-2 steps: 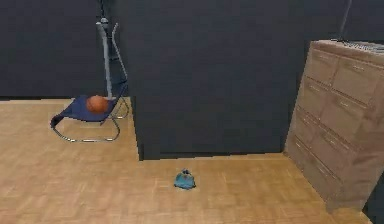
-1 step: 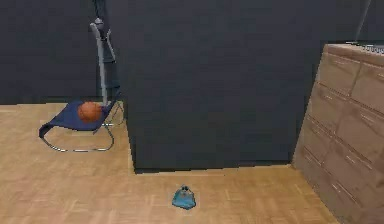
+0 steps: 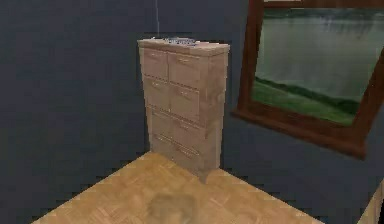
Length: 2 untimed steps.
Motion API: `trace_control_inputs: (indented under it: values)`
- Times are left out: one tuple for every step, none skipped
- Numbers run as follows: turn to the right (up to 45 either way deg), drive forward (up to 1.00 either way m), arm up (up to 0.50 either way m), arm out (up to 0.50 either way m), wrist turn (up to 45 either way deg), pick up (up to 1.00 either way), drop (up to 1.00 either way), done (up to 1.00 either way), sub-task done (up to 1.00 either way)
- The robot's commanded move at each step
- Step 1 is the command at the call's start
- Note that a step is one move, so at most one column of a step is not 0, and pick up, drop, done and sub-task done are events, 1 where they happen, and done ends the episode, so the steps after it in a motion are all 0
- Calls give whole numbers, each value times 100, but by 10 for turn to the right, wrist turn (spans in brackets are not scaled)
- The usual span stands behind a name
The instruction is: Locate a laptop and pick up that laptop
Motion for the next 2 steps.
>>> trace_control_inputs:
  values:
    - [300, 0, 0, 0, 0, 0, 0, 0, 0]
    - [0, 65, 0, 0, 0, 0, 0, 0, 0]
